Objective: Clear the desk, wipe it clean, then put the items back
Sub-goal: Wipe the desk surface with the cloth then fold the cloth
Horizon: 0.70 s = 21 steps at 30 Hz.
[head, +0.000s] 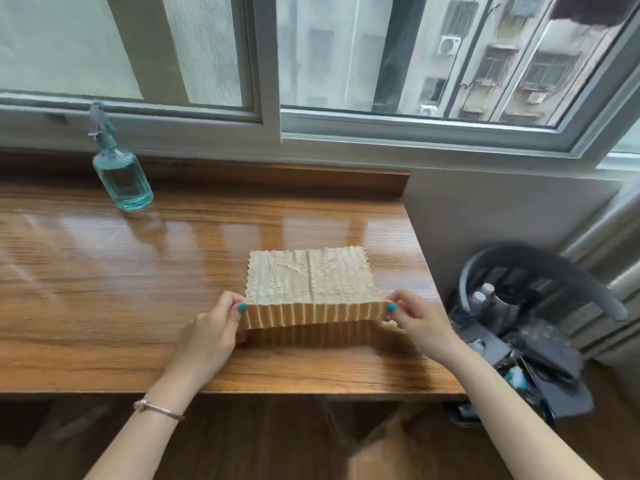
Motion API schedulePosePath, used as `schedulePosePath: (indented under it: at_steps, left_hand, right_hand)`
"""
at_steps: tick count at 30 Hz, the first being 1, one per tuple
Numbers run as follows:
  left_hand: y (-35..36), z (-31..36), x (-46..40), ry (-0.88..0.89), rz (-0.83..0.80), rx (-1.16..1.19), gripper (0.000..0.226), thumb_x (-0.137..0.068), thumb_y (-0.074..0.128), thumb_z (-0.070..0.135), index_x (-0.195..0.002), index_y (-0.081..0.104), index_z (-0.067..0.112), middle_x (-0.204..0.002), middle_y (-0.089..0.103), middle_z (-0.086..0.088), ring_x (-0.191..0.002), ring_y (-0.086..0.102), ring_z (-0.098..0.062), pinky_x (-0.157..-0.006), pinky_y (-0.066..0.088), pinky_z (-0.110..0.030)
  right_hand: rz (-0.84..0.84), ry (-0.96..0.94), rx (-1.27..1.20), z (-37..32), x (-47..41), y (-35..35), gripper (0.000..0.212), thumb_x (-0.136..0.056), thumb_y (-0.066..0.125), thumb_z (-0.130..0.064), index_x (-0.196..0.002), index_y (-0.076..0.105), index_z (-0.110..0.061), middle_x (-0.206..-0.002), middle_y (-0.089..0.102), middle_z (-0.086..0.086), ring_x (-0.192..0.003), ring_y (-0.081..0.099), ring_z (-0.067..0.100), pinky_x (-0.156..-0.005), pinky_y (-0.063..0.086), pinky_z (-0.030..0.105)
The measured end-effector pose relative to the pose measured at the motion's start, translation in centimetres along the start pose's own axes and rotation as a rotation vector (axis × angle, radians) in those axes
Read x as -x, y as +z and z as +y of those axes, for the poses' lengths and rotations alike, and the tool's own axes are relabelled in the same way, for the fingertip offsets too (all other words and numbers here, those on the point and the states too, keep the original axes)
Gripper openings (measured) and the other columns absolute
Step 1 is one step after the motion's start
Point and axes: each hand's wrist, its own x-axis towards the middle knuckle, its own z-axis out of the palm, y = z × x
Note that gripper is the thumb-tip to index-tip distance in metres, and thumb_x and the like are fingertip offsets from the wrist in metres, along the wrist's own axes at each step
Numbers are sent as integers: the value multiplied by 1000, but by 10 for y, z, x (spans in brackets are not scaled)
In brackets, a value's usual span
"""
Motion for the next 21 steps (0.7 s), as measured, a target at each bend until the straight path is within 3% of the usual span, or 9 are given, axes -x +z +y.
schedulePosePath:
  at_steps: [3, 5, 9, 12, 14, 16, 18, 21]
  left_hand:
    - [0, 5, -26, 11, 120, -192, 23, -102, 34, 32, -109, 55, 24, -59, 61, 5, -49, 56, -17, -42, 43, -32]
    - [0, 13, -51, -69, 141, -213, 25, -103, 34, 30, -110, 56, 21, -67, 62, 1, -56, 53, -24, -48, 38, -33]
    - [3, 22, -99, -196, 142, -226, 27, -105, 29, 31, -112, 53, 20, -78, 59, -1, -68, 50, -25, -59, 35, -34]
    - [9, 18, -122, -242, 73, -313, 31, -105, 28, 32, -117, 52, 18, -86, 63, -5, -75, 55, -27, -60, 37, -34]
    - [12, 15, -127, -298, 32, -391, 37, -104, 30, 33, -130, 47, 13, -107, 63, -13, -96, 57, -32, -71, 42, -39]
    - [14, 17, -123, -269, 169, -393, 45, -103, 31, 34, -139, 39, 9, -123, 59, -17, -112, 54, -36, -87, 45, -46]
    - [18, 26, -115, -113, 231, -281, 51, -103, 28, 41, -144, 37, 13, -133, 56, -11, -123, 50, -30, -95, 43, -45]
    - [38, 41, -98, 179, -203, -259, 74, -91, 3, 68, -151, 25, 30, -157, 31, 2, -145, 24, -16, -116, 20, -35]
  right_hand:
    - [78, 26, -9, -3, -22, 3, 14, -99, 54, -24, -89, 58, -32, -74, 69, -11, -73, 65, 6, -64, 46, 22]
    - [99, 15, 29, -7, -47, 4, 10, -101, 51, -27, -95, 58, -28, -67, 68, -8, -66, 63, 13, -63, 46, 32]
    - [139, -16, 30, -10, -106, 8, 10, -102, 47, -28, -101, 56, -25, -78, 62, -5, -63, 52, 14, -58, 41, 34]
    - [79, -5, 240, -10, -142, 11, 16, -103, 42, -32, -113, 53, -26, -93, 63, -3, -81, 57, 20, -67, 45, 35]
    - [18, -2, 398, -7, -153, 11, 31, -101, 42, -40, -127, 49, -25, -111, 62, 0, -97, 58, 23, -76, 48, 38]
    - [83, -91, 476, 0, -150, 11, 41, -99, 45, -40, -136, 47, -22, -123, 60, 0, -110, 56, 23, -87, 47, 39]
    - [173, -268, 491, 4, -138, 12, 38, -99, 48, -34, -134, 52, -21, -124, 60, 0, -113, 55, 23, -91, 43, 37]
    - [66, -497, 553, 16, -114, 21, 40, -90, 49, -53, -120, 62, -29, -122, 61, -8, -116, 52, 19, -93, 38, 35]
